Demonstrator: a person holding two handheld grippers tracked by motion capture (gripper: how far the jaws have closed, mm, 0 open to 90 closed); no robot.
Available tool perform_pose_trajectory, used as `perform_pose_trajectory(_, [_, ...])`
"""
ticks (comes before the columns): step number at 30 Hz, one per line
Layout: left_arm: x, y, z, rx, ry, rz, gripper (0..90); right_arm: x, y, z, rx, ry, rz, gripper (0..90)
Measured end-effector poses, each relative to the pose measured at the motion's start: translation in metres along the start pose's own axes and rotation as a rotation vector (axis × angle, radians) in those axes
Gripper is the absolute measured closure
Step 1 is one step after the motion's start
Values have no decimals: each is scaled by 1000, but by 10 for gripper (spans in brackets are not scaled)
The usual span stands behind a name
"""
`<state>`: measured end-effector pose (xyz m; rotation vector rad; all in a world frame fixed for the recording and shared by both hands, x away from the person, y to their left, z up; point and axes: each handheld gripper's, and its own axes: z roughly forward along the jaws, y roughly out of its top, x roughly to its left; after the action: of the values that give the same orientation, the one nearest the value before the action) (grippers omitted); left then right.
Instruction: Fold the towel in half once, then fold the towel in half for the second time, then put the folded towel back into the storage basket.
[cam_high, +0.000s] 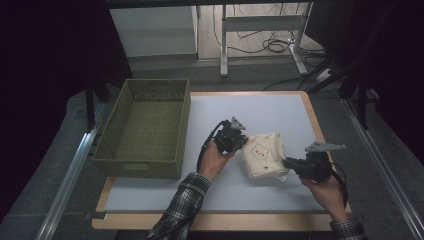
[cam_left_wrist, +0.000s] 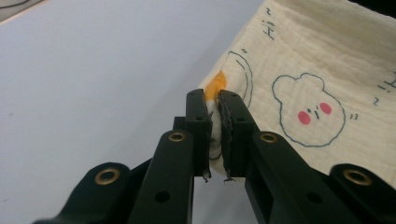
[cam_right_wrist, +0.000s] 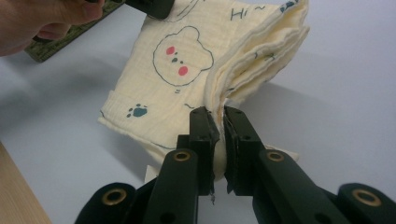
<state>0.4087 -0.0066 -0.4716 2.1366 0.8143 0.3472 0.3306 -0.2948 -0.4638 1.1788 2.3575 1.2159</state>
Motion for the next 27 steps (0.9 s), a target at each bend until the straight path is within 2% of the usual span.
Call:
perform_pose_trajectory(6, [9, -1, -15, -7, 28, -11, 832, 9, 12, 10, -13, 13, -19, 827])
perform_pose_trajectory(19, [24, 2, -42, -12, 89, 0, 831, 22, 32, 24, -42, 41, -39, 826])
perform_pose_trajectory(27, [37, 3, -62, -20, 129, 3, 830, 35, 48, 35, -56, 52, -67, 824])
